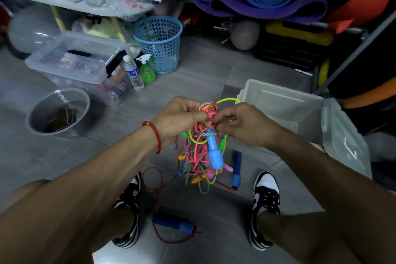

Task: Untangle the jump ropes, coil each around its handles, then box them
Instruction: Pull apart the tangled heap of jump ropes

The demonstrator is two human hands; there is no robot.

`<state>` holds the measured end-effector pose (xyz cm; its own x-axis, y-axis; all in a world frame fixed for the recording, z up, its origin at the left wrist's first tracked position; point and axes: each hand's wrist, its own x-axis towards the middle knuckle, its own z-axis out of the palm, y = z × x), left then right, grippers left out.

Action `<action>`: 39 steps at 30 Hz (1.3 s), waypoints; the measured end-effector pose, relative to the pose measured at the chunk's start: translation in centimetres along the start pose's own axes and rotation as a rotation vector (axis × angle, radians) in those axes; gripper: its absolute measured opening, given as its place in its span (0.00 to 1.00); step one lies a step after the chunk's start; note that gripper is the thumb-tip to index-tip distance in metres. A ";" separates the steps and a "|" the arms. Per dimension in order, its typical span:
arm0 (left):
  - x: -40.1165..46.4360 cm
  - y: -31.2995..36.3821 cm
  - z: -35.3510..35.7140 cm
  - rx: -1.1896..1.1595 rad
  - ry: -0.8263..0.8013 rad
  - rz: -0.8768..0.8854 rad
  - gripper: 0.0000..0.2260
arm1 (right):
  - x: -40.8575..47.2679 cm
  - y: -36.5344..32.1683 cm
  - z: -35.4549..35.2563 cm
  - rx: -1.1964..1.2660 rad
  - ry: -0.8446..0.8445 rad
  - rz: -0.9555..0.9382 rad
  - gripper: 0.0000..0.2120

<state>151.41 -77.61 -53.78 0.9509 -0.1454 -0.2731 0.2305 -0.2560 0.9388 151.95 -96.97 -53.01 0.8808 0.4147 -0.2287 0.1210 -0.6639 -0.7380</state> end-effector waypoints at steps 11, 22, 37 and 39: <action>0.3 1.1 -2.5 -0.002 0.104 -0.048 0.05 | 1.5 -0.5 -0.6 0.331 0.208 -0.163 0.03; 0.7 0.7 -2.7 0.159 0.055 -0.077 0.07 | 0.1 -1.4 -3.0 0.857 -0.043 -0.091 0.07; -0.3 1.2 -1.3 0.100 -0.005 -0.075 0.11 | -0.7 -0.5 -4.0 0.562 0.223 -0.013 0.12; -0.4 1.2 -1.1 0.080 -0.013 -0.077 0.11 | -0.7 -0.2 -3.5 -0.091 0.217 -0.096 0.12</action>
<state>151.58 -76.79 -52.27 0.9281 -0.1350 -0.3469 0.2848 -0.3424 0.8954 152.91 -99.35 -50.45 0.9398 0.3415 -0.0111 0.2409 -0.6850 -0.6875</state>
